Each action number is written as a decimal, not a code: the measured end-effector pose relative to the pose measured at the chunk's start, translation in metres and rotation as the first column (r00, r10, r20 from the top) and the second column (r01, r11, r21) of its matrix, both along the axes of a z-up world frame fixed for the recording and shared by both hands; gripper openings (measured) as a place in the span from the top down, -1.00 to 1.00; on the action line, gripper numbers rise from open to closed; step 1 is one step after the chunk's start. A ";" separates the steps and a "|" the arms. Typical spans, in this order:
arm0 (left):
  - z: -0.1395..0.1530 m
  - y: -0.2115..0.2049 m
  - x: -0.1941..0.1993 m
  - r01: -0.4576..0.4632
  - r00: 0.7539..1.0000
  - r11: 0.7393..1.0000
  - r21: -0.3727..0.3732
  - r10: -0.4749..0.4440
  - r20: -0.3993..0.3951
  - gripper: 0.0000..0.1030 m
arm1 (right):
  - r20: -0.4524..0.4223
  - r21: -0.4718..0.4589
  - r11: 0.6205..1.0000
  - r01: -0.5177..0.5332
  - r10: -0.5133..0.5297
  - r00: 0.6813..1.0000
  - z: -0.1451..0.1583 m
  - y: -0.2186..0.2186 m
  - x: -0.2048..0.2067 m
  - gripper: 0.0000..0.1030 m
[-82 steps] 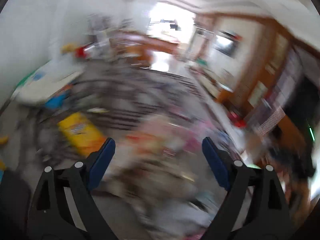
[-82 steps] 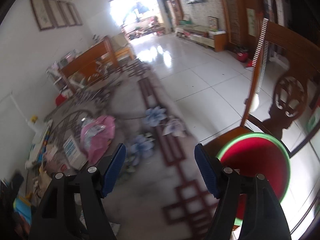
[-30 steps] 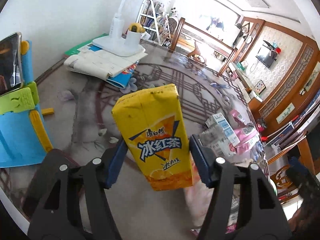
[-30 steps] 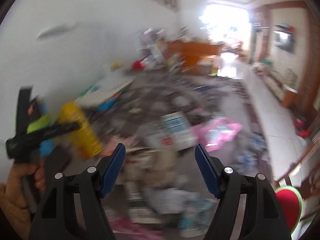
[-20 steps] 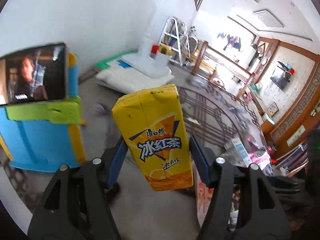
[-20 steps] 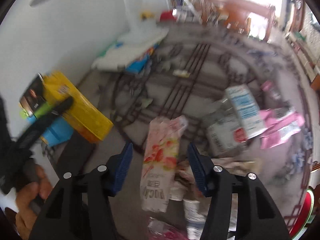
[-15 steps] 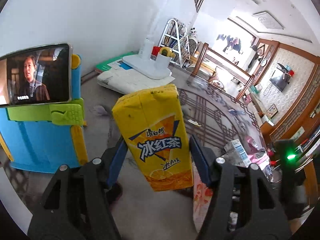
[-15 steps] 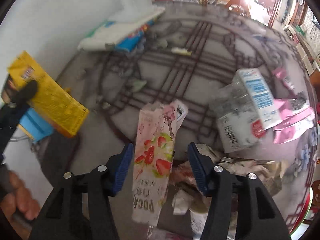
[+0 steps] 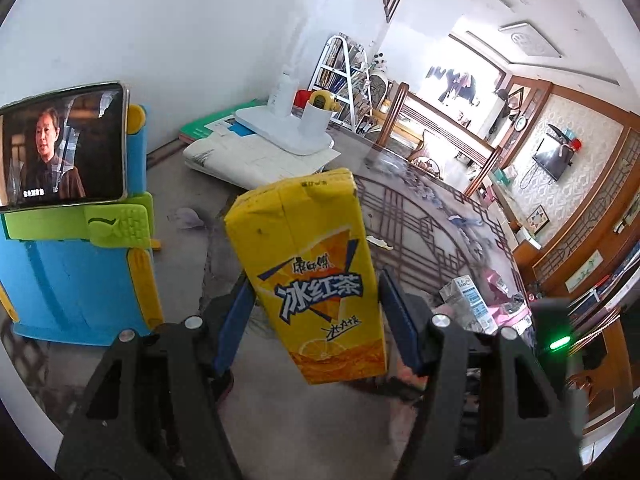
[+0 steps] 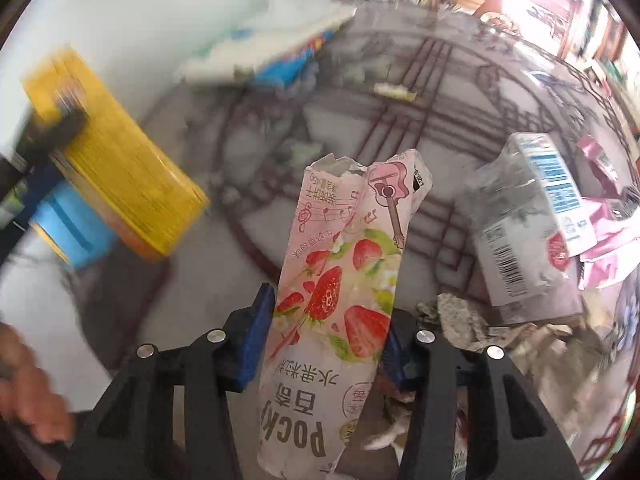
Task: Collect trash
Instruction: 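Grasp the strawberry snack wrapper with the right tool while the left tool holds the carton, then carry carton and wrapper over the red bucket and open both tools, then grasp the crumpled paper with the left tool while the right tool grasps the blue wrapper, then carry both items to the red bucket and open both tools to drop them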
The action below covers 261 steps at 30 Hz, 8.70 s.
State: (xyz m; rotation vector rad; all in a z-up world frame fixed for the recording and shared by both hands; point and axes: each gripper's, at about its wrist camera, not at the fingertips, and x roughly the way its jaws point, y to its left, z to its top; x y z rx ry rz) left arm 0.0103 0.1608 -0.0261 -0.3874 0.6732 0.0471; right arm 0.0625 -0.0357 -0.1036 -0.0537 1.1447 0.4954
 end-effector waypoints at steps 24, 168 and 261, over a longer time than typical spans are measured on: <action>-0.009 -0.067 0.015 0.114 0.993 0.971 0.212 -0.104 -0.055 -0.18 | 0.323 0.155 0.953 0.260 -0.298 0.898 0.080 -0.206 -0.077 0.08; -0.008 -0.156 0.006 0.299 0.946 0.944 0.139 -0.313 0.087 0.40 | 0.102 0.152 0.902 0.405 -0.422 0.901 0.011 -0.274 -0.078 0.34; -0.080 -0.546 -0.073 0.853 0.512 0.521 -0.038 -0.848 -0.134 -0.34 | 0.068 0.276 0.343 0.898 -0.939 0.337 -0.002 -0.549 -0.188 -0.32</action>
